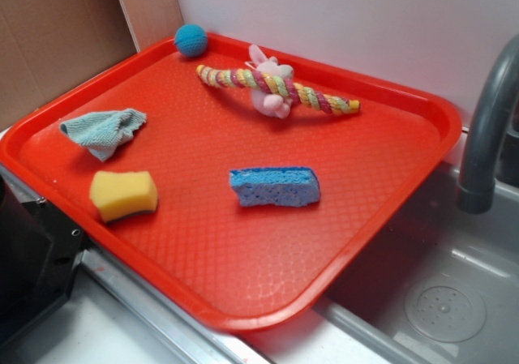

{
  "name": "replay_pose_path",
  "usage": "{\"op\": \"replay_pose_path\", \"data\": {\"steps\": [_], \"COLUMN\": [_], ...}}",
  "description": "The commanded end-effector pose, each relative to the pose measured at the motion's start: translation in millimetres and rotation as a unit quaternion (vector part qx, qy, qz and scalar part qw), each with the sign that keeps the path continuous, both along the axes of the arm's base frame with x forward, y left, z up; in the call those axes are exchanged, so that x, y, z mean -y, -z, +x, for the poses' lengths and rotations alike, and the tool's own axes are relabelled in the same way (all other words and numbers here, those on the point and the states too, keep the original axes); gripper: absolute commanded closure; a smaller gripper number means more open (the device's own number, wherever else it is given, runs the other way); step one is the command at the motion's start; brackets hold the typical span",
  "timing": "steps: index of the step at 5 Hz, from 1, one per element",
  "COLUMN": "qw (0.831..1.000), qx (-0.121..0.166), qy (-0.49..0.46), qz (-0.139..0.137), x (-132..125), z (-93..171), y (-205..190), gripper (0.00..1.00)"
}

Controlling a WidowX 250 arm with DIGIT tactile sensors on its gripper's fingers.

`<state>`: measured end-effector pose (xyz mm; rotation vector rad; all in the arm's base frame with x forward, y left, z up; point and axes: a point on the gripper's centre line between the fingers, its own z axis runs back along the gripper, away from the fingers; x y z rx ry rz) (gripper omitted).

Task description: Grab the blue sponge.

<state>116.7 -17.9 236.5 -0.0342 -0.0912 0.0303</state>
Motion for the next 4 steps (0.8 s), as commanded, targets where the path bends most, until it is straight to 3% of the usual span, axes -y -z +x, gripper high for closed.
{"op": "replay_pose_path", "data": {"steps": [1,2,3,4], "qw": [1.000,0.991,0.965,0.934], "qx": [0.000,0.043,0.090,0.105], "qy": [0.000,0.124,0.246,0.341], "qz": [0.000,0.010,0.019,-0.015], "x": [0.0,50.0,110.5,154.7], "z": [0.0,50.0,84.0,92.3], "y": [0.0,43.2,68.6,96.8], "gripper": [0.00,0.00,0.00,0.00]}}
